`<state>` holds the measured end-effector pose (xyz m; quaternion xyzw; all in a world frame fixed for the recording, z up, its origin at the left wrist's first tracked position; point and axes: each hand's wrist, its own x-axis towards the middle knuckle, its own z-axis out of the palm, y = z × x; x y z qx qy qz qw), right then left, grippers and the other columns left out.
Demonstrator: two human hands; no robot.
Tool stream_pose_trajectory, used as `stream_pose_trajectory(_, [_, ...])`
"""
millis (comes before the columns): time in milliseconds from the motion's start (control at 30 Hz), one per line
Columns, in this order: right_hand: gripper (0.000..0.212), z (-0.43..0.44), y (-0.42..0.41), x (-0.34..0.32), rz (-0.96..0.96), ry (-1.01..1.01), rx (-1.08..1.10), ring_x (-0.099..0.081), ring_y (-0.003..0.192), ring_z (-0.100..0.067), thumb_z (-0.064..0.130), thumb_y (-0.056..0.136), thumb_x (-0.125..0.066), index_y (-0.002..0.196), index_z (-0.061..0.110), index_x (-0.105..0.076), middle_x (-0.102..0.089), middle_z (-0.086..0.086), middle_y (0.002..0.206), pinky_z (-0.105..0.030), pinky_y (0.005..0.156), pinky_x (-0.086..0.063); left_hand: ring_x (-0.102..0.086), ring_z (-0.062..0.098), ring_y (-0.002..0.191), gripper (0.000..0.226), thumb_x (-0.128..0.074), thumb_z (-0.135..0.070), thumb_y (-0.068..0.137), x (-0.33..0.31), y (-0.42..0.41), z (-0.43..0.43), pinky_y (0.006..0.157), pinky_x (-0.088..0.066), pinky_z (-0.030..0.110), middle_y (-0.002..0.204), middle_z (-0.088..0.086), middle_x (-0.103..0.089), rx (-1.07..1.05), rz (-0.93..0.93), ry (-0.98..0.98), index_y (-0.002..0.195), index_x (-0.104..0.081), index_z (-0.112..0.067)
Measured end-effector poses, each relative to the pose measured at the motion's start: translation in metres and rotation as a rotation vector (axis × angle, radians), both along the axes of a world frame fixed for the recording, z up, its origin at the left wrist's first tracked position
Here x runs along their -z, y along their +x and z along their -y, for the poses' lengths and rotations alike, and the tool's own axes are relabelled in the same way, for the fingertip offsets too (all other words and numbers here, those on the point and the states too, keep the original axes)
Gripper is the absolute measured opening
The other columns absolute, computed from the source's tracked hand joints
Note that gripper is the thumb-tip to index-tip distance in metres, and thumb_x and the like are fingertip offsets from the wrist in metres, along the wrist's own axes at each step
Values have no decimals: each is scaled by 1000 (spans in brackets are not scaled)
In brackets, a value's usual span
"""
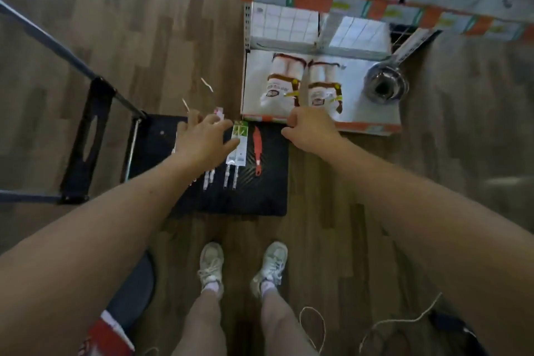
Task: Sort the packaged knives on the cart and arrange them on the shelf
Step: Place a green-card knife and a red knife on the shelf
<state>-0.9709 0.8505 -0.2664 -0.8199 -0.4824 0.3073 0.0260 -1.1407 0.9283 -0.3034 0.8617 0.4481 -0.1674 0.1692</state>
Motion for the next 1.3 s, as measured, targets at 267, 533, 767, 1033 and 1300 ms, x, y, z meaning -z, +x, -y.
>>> stream_pose_trajectory(267, [22,-1,-21,146,-31,-89,155,-59,98,-24,24,91,-55,106,11,-64,-62,-7,108,-34,80,-49,-28,32,131,47,-39,-45,95,129,-18,-6,99,-34,45,139,4,-48,-43,7,-62,136,-43,-24])
stream_pose_trajectory(533, [28,-24,-36,316,-72,-112,223,-58,102,-27,25,92,-54,114,9,-61,-61,-9,115,-34,80,-49,-40,30,122,42,-40,-41,95,298,-4,-15,89,-40,40,125,8,-57,-84,60,-60,130,-47,-18])
stream_pose_trajectory(767, [23,-18,-47,465,-72,-90,319,-59,97,-27,26,93,-55,110,12,-58,-61,-8,107,-33,72,-44,-53,32,112,43,-48,-37,94,450,-1,2,81,-43,38,121,13,-55,-192,42,-180,124,-48,-6])
stream_pose_trajectory(1033, [44,-25,-37,552,-31,-108,374,-56,110,-30,42,91,-54,122,11,-47,-57,-9,120,-37,78,-41,-55,35,106,44,-58,-35,89,526,7,1,76,-43,38,118,15,-53,-214,31,-114,118,-48,-4])
stream_pose_trajectory(1300, [23,-38,-25,585,-49,-5,499,-59,97,-25,22,89,-63,109,12,-57,-62,-7,108,-31,70,-42,-56,35,104,35,-62,-26,88,552,19,-6,72,-36,33,115,15,-56,-301,88,-56,111,-50,-3])
